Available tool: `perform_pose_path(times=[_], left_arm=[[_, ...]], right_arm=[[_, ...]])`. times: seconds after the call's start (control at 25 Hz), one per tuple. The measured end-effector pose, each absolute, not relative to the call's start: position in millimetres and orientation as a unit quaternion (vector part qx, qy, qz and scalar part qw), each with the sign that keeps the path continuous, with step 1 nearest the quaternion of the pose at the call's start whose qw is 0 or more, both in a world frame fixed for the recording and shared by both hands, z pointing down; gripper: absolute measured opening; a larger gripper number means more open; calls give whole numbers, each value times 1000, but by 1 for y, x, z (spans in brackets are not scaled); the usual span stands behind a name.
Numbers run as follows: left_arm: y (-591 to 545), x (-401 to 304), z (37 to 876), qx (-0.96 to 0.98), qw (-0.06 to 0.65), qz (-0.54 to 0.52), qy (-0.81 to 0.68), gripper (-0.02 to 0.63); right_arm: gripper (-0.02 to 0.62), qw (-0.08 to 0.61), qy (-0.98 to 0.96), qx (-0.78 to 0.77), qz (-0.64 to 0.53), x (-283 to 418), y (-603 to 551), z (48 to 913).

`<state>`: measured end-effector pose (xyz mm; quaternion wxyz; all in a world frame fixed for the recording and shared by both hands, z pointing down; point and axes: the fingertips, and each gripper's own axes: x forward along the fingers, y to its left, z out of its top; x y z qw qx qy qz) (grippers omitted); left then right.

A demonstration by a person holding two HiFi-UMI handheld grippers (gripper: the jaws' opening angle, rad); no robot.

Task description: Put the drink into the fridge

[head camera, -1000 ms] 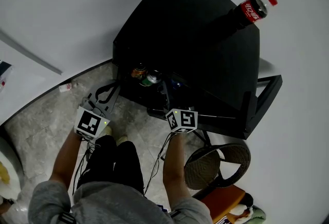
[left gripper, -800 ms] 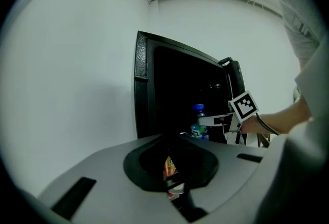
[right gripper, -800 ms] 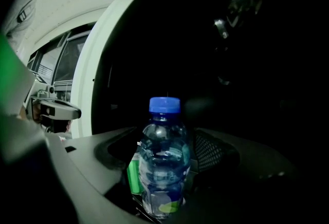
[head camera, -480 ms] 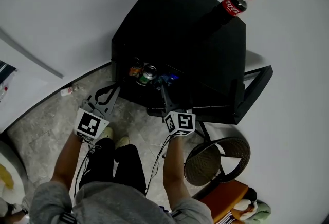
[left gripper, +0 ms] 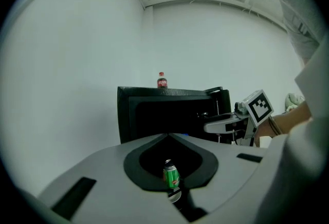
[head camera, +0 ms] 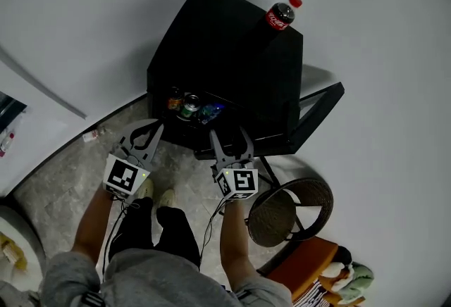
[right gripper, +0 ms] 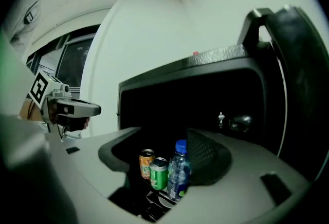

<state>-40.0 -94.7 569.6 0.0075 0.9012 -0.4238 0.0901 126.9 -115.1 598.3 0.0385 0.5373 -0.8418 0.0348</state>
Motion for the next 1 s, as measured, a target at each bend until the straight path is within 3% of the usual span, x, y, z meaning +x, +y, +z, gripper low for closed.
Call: perform_pose_path(times=[0.28,1.0], left_arm=[[-84,-37,515,906,0,84,-414,5],[-73,-45,437,905,-10,78,-417,5]], right_arm=[[195,34,-832,553,25,125,-90,537],[59,21,-808,588,4,139,-41,441]])
